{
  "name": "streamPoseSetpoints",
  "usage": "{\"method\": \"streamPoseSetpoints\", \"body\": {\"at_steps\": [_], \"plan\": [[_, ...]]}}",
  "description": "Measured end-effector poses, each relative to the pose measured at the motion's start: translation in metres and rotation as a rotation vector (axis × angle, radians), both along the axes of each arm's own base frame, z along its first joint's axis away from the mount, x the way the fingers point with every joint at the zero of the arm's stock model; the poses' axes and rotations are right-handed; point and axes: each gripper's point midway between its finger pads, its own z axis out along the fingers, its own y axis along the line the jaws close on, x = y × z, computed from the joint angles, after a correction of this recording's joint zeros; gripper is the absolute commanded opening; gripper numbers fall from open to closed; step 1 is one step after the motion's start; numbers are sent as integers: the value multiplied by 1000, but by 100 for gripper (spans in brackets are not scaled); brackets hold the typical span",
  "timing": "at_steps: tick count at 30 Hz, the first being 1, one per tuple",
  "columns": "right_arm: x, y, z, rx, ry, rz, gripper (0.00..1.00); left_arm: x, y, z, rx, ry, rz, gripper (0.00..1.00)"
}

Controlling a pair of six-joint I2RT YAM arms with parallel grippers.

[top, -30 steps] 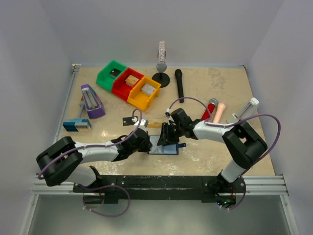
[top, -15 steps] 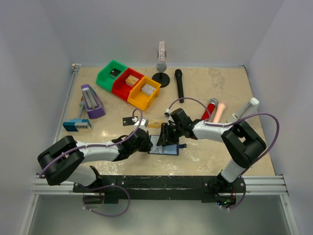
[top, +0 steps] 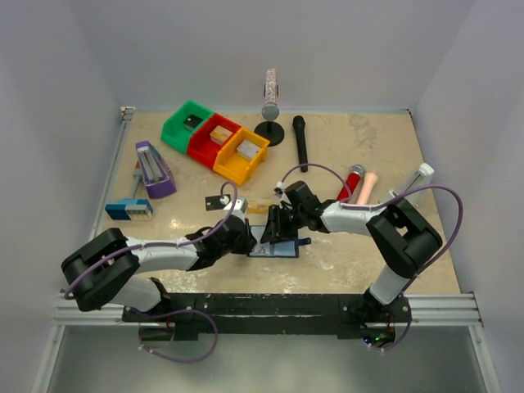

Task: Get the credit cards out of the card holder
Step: Remove the credit card from the card holder.

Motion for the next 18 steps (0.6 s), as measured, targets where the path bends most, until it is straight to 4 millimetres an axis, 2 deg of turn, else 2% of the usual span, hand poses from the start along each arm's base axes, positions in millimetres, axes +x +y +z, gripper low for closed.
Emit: {"method": "streamPoseSetpoints", "body": {"at_steps": [8, 18], "plan": [[3, 3, 3, 16, -13, -3, 42, -6, 3, 5, -18, 0, -14, 31], [4, 5, 4, 24, -17, -7, 42, -5, 1, 29, -71, -41, -14, 37]]}}
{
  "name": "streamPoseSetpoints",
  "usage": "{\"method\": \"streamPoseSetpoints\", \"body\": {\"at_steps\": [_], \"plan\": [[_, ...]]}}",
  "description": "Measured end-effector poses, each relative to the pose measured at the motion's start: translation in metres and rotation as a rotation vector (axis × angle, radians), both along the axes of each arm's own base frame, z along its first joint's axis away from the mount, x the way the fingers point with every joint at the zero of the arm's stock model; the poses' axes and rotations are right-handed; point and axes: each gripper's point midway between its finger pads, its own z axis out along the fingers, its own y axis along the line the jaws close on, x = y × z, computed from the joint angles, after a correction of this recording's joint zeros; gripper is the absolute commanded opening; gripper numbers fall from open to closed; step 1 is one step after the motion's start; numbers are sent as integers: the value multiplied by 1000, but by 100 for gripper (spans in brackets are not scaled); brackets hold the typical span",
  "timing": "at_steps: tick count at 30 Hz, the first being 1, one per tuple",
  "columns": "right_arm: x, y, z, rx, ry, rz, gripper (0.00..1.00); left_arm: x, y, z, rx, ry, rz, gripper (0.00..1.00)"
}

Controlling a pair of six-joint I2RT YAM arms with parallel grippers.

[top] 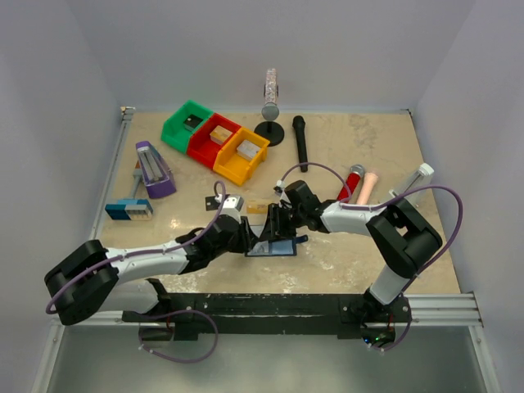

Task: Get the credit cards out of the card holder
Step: Remove the credit card from the card holder.

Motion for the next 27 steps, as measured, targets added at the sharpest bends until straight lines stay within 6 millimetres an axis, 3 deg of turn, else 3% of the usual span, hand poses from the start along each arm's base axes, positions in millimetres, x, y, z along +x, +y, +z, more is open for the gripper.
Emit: {"method": "streamPoseSetpoints", "body": {"at_steps": [3, 7, 18, 27], "plan": [[0, 0, 0, 0, 0, 0, 42, 0, 0, 5, -9, -8, 1, 36], [0, 0, 0, 1, 0, 0, 42, 0, 4, 4, 5, -7, 14, 26], [-1, 1, 1, 5, 3, 4, 41, 2, 23, -18, 108, 16, 67, 9], [-2, 4, 3, 27, 5, 12, 41, -1, 27, -34, 155, 46, 68, 1]]}}
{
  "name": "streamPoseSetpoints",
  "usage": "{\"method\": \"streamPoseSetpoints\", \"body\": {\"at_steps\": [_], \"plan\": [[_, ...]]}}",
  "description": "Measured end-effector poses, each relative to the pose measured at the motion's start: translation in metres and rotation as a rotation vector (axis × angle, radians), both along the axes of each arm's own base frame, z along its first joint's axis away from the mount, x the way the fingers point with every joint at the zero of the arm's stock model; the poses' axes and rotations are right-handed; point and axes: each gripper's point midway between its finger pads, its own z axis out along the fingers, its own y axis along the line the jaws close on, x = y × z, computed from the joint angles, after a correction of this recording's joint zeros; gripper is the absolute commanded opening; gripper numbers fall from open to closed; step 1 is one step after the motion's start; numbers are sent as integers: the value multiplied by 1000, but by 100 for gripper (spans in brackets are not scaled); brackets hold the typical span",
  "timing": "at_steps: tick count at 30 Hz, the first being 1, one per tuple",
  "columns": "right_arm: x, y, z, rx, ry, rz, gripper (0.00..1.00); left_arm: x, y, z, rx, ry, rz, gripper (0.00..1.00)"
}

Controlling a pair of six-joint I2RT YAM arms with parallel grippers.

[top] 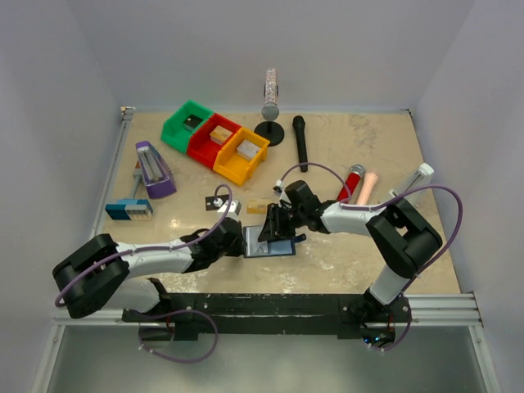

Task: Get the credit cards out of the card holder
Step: Remove the credit card from the card holder.

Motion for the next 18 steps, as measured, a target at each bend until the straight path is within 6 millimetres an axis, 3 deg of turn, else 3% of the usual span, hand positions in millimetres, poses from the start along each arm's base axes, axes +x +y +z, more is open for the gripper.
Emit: {"method": "streamPoseSetpoints", "body": {"at_steps": [18], "plan": [[-4, 8, 6, 101, 10, -1, 41, 6, -7, 0, -23, -17, 3, 0]]}}
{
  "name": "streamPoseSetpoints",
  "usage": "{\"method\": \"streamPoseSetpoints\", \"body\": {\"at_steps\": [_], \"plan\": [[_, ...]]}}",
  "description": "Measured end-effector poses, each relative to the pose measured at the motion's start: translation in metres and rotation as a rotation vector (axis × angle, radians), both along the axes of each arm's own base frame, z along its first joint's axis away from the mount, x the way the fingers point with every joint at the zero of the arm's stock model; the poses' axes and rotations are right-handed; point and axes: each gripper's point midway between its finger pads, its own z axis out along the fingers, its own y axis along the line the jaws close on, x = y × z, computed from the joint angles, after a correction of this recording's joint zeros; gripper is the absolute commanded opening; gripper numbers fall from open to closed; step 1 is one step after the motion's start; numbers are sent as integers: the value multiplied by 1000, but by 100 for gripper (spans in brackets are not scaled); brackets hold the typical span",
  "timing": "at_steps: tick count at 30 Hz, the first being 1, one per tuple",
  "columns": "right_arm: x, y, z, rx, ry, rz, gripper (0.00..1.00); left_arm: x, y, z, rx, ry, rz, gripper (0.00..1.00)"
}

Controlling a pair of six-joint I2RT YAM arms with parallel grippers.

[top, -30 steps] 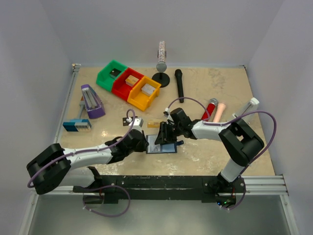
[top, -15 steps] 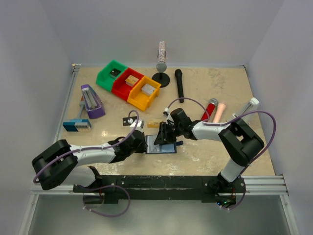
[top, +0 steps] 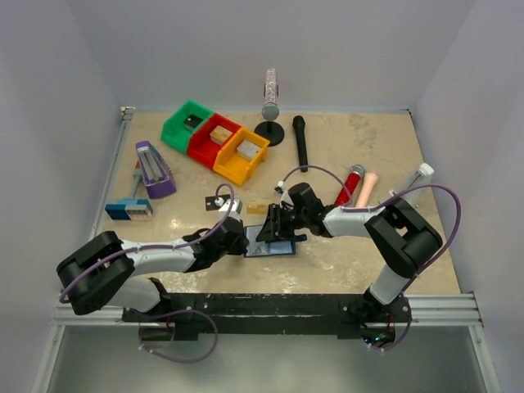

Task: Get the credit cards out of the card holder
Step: Remove the credit card from the card holder.

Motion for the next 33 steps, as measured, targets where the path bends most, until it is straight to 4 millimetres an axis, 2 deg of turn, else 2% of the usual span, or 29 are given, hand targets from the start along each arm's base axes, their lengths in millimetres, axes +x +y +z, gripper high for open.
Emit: {"method": "streamPoseSetpoints", "body": {"at_steps": [18, 33], "plan": [[6, 9, 5, 90, 21, -30, 42, 1, -4, 0, -52, -12, 4, 0], [1, 11, -2, 93, 63, 1, 42, -1, -9, 0, -74, -6, -17, 0]]}}
